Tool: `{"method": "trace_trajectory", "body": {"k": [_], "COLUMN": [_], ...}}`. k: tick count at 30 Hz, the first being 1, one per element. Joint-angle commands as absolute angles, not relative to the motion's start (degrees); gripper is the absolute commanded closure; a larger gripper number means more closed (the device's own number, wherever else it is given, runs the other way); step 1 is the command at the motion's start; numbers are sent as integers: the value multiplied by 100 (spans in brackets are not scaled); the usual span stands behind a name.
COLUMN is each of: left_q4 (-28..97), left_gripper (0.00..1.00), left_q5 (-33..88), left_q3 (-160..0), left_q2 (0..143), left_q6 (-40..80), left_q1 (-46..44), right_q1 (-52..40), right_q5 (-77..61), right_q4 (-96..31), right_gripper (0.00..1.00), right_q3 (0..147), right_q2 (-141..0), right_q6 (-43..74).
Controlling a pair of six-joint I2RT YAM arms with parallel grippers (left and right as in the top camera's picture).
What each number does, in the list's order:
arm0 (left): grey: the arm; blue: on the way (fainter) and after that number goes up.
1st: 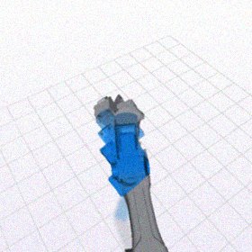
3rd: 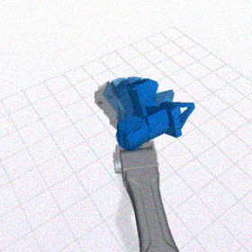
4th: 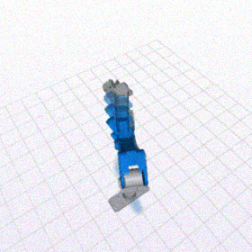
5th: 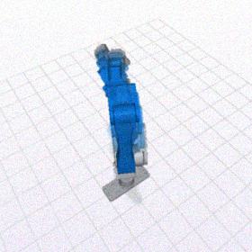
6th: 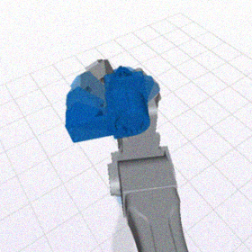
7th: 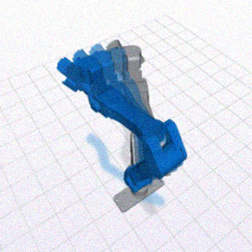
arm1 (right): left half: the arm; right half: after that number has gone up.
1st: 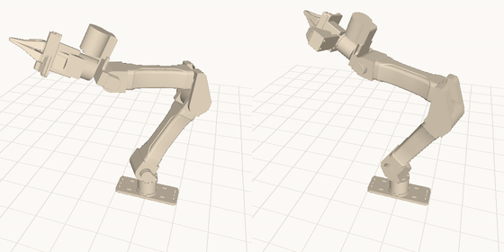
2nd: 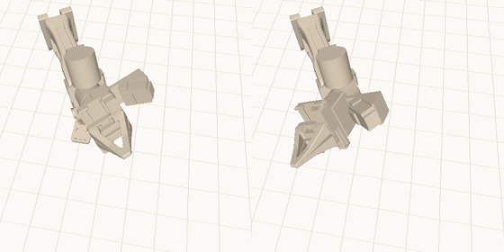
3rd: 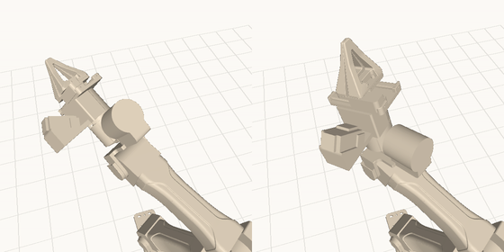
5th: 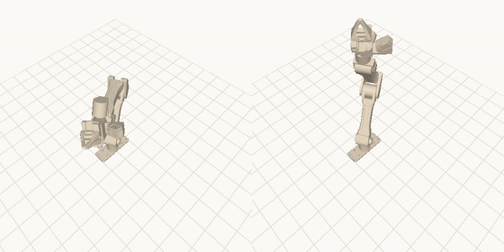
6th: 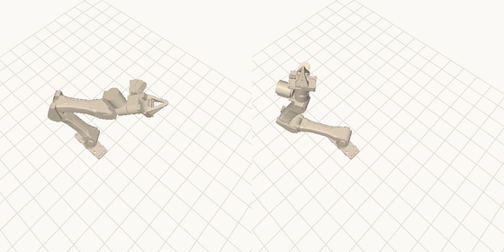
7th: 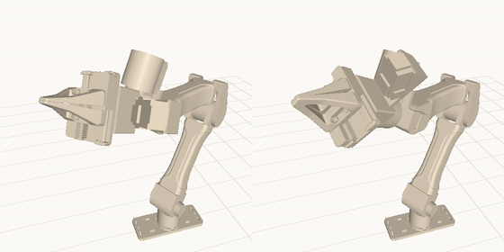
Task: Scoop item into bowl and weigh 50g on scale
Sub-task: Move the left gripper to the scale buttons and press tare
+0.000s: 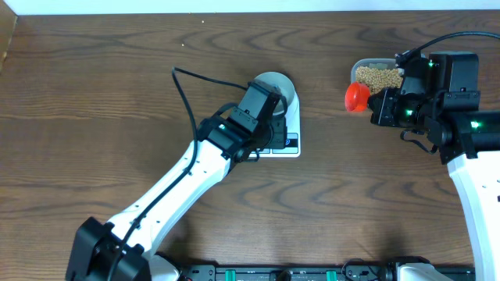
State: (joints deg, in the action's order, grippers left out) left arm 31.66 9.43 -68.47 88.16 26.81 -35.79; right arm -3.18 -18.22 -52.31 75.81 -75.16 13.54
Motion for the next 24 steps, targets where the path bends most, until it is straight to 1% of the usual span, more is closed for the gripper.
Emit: {"method": "trace_trajectory", "body": {"k": [1, 4, 9, 16, 19, 24], "left_q4": [3492, 3798, 4254, 4270, 4296, 4305], "left_gripper": [93, 93, 93, 93, 93, 92], "left_q5": [676, 683, 687, 731, 998, 1007], "left_q3": [-6862, -6862, -6862, -6864, -6864, -6864], "left_q2": [8794, 8794, 8794, 8759, 8742, 8742], "left_q6": [2099, 1745, 727, 30, -355, -493], "left_q1": [-3553, -3553, -3450, -3052, -2939, -2882], "right_q1": [-303, -303, -303, -305, -305, -305], "right_q5": [-1831, -1831, -1789, -1791, -1791, -1791], "right_q4": [-5207, -5201, -5151, -5118, -5118, -5120], "right_gripper": [99, 99, 99, 99, 99, 99], "right_q3": [7673, 7673, 7673, 7673, 7673, 7673], "right_q2": [-7481, -7481, -7481, -7481, -7481, -7481], "right_q6": [1249, 1173, 1061, 1061, 1061, 1061]}}
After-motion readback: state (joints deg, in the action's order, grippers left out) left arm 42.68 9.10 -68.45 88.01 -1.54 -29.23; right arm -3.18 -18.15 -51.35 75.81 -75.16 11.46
